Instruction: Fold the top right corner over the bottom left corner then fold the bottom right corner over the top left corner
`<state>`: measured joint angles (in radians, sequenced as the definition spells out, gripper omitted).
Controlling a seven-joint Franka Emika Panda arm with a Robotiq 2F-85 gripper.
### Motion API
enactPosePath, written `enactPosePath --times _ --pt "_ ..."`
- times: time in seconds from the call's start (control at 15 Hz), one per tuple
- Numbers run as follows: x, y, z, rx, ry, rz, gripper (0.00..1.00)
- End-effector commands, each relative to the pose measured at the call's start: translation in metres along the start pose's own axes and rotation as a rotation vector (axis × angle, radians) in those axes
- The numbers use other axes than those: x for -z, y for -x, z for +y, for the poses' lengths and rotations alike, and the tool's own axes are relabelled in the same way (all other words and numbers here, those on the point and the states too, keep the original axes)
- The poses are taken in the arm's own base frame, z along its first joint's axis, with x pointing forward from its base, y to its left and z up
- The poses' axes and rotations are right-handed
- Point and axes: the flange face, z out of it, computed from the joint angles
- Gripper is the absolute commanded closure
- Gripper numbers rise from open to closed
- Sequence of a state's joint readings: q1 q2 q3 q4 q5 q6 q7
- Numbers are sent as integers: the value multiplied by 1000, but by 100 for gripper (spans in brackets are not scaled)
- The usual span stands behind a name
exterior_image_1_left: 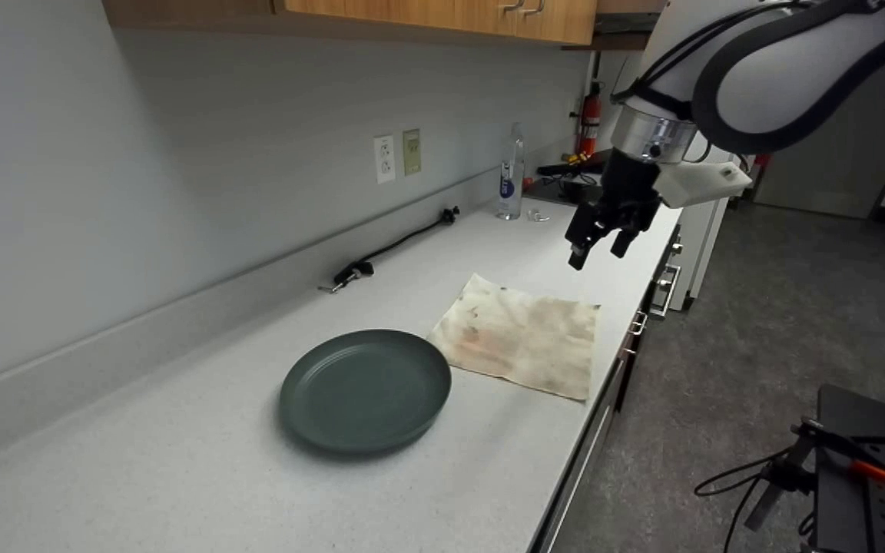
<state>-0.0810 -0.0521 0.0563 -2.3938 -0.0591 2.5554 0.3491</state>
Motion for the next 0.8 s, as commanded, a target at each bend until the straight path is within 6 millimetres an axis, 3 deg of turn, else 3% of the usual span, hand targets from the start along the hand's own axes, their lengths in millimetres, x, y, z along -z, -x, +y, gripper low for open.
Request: enactPosePath --times 0.0,0.47,0.53,0.6,0.73 --pt "-32 -56 -3 -58 -4 7 0" --pt "-82 -134 -16 -163 -31 21 0" --pt "-83 -140 -20 -161 -47 17 0" --pt "-76 -118 -8 -140 -26 5 0" --pt "-84 -130 -15 -149 -38 11 0"
